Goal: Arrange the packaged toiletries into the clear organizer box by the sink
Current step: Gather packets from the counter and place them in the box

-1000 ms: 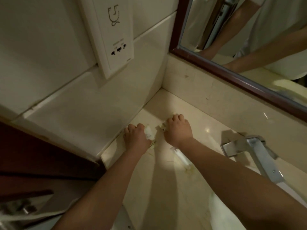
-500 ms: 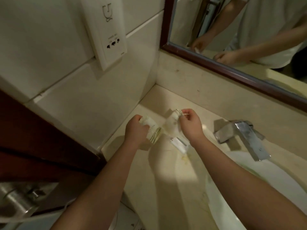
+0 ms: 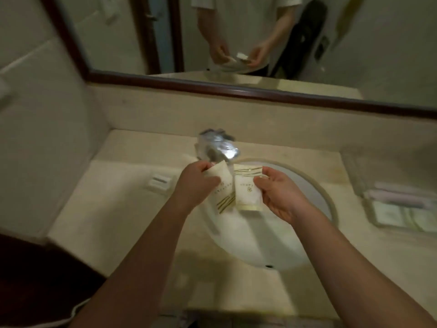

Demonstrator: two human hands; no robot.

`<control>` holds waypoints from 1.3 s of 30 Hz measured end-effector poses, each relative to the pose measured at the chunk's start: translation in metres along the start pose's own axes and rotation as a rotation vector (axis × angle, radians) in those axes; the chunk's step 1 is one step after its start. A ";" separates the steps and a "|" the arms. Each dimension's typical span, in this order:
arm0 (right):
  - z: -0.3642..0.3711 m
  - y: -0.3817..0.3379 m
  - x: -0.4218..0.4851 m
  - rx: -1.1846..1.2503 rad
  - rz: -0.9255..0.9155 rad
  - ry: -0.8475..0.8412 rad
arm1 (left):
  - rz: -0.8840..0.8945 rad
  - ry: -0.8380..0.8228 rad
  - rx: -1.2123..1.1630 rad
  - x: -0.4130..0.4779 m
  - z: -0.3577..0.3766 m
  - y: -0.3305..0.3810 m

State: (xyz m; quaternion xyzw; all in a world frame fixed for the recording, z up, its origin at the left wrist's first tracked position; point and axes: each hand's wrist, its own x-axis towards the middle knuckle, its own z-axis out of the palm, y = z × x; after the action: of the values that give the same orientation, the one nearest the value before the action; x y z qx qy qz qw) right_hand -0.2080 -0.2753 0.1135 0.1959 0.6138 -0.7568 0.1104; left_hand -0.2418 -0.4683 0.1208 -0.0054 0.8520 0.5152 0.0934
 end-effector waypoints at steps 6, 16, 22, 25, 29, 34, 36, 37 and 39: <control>-0.149 0.011 -0.093 0.016 -0.059 0.196 | 0.038 -0.181 -0.003 -0.058 0.131 0.065; -0.317 0.015 -0.152 0.216 -0.036 0.537 | -0.097 -0.370 -0.165 -0.094 0.290 0.120; -0.399 0.019 -0.131 0.175 0.032 0.629 | -0.205 -0.367 -0.208 -0.056 0.373 0.132; -0.438 0.020 -0.122 0.268 0.085 0.680 | -0.255 -0.341 -0.237 -0.037 0.407 0.137; -0.479 0.013 -0.107 0.361 0.107 0.728 | -0.401 -0.329 -0.323 -0.014 0.449 0.142; -0.512 0.003 -0.074 0.366 0.142 0.677 | -0.451 -0.209 -0.307 0.002 0.487 0.151; -0.520 0.000 -0.058 0.335 0.146 0.659 | -0.464 -0.172 -0.285 0.007 0.495 0.151; -0.526 0.000 -0.050 0.316 0.158 0.651 | -0.473 -0.142 -0.267 0.008 0.499 0.152; -0.533 -0.001 -0.037 0.255 0.190 0.642 | -0.482 -0.078 -0.225 0.008 0.504 0.154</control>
State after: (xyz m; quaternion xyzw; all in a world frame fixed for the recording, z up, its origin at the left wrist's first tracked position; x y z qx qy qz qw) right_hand -0.0889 0.2404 0.0398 0.4919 0.4969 -0.7136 -0.0435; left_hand -0.1888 0.0476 0.0267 -0.1987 0.7592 0.5694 0.2450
